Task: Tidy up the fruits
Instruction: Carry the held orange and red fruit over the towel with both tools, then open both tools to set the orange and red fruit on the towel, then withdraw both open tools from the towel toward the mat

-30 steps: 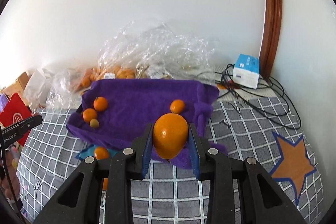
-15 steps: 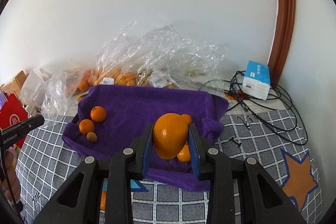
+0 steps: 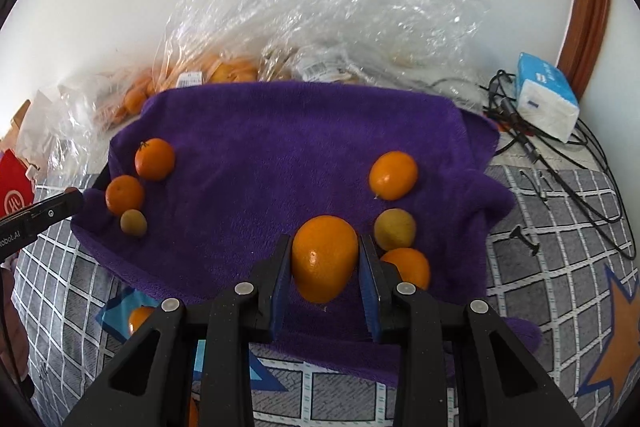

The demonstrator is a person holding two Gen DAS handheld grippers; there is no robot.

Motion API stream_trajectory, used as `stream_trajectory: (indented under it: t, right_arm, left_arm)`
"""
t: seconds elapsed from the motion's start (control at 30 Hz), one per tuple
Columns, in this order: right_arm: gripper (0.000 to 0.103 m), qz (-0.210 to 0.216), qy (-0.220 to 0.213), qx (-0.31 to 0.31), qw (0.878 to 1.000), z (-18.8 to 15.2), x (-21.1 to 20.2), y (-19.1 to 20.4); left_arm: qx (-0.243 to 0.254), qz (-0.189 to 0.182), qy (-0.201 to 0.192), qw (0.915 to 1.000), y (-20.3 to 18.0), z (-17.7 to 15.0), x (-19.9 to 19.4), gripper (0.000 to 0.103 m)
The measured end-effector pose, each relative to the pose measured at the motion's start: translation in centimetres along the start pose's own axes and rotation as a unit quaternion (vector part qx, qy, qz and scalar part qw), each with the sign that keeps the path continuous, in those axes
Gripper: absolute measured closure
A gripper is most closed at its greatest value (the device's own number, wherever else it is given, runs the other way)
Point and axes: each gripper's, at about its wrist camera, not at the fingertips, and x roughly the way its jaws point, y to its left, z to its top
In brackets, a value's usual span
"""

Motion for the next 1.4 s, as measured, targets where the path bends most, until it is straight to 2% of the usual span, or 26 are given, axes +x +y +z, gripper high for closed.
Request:
stream_trajectory:
  t: [0.2, 0.47, 0.67, 0.73, 0.8, 0.93, 1.0, 1.1, 1.3, 1.4]
  right_arm:
    - [0.071, 0.004, 0.017, -0.006, 1.0, -0.2, 1.6, 0.7]
    - [0.07, 0.001, 0.029, -0.012, 1.0, -0.6, 2.1, 0.8]
    - [0.054, -0.007, 0.015, -0.009, 1.0, -0.6, 0.3, 0.5]
    - [0.052, -0.008, 0.01, -0.004, 1.0, -0.5, -0.7, 0.3]
    - [0.05, -0.015, 0.002, -0.003, 1.0, -0.5, -1.8, 0.4]
    - [0.043, -0.025, -0.014, -0.007, 1.0, -0.9, -4.2, 0.7]
    - [0.041, -0.029, -0.024, -0.009, 0.999, -1.4, -5.4, 1.0]
    - [0.041, -0.028, -0.032, -0.009, 0.999, -2.0, -6.6, 1.7]
    - [0.04, -0.012, -0.032, -0.014, 0.999, -3.9, -7.8, 3.6]
    - [0.034, 0.006, -0.027, -0.025, 0.999, -5.3, -7.7, 4.7]
  left_arm:
    - [0.003, 0.004, 0.02, 0.9998, 0.1, -0.1, 1.7, 0.08]
    - [0.009, 0.001, 0.019, 0.9998, -0.1, 0.0, 1.9, 0.08]
    - [0.012, -0.002, 0.019, 0.9997, -0.3, -0.1, 1.9, 0.079]
    - [0.015, -0.01, 0.021, 0.9996, -0.4, -0.1, 1.6, 0.073]
    - [0.012, -0.017, 0.019, 0.9996, -0.4, -0.3, 1.0, 0.063]
    - [0.013, -0.025, -0.002, 0.9996, -0.3, -1.2, -1.6, 0.053]
    - [0.013, -0.024, -0.011, 0.9996, 0.1, -1.7, -2.9, 0.044]
    - [0.009, -0.013, -0.026, 0.9995, 1.0, -2.8, -4.8, 0.041]
    - [-0.014, 0.006, -0.032, 0.9994, 3.6, -6.1, -6.7, 0.04]
    - [-0.028, 0.021, -0.03, 0.999, 4.9, -8.6, -6.7, 0.04]
